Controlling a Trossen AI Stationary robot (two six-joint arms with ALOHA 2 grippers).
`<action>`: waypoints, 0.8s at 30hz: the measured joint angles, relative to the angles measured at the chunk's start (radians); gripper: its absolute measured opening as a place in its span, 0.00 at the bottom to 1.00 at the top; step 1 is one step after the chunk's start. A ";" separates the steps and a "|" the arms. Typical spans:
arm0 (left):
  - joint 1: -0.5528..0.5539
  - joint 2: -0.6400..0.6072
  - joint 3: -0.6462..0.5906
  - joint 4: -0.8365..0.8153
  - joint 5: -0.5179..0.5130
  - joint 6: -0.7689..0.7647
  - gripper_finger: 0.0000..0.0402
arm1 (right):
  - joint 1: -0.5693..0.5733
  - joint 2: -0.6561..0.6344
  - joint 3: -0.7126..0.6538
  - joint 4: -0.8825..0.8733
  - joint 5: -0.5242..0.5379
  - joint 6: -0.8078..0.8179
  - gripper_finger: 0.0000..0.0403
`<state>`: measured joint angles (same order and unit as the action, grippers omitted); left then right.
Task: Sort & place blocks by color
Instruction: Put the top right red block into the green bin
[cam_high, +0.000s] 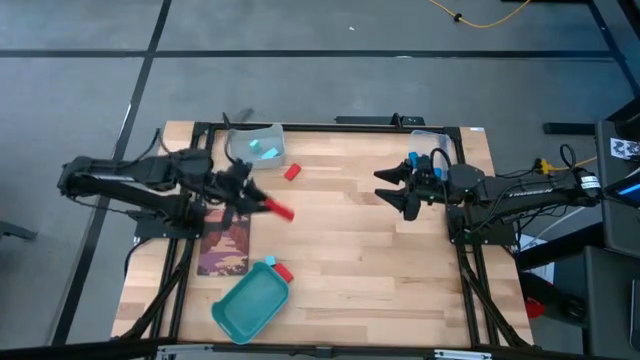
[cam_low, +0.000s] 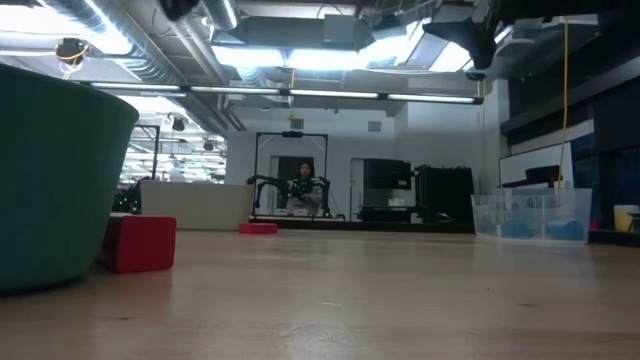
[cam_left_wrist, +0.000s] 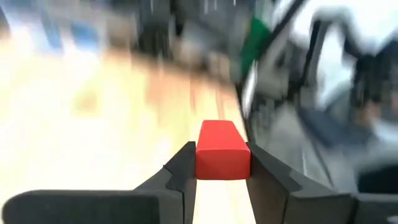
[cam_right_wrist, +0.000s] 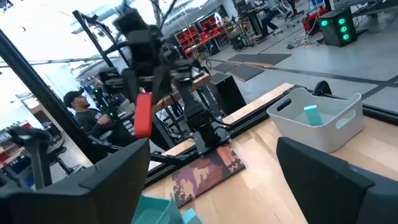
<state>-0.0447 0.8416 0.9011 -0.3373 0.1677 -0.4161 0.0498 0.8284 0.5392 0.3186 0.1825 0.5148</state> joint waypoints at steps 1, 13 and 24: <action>-0.030 0.030 0.062 -0.130 0.008 -0.022 0.25 | 0.000 0.000 0.000 -0.006 0.000 -0.001 0.87; -0.433 0.550 0.416 -0.735 0.147 -0.442 0.25 | 0.000 0.000 0.000 -0.126 0.000 -0.004 0.87; -0.558 0.866 0.415 -0.682 0.243 -0.621 0.25 | 0.000 0.001 0.000 -0.193 0.000 -0.024 0.87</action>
<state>-0.6029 1.7077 1.3163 -1.0192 0.4102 -1.0376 0.0500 0.8291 0.5396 0.1257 0.1822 0.4909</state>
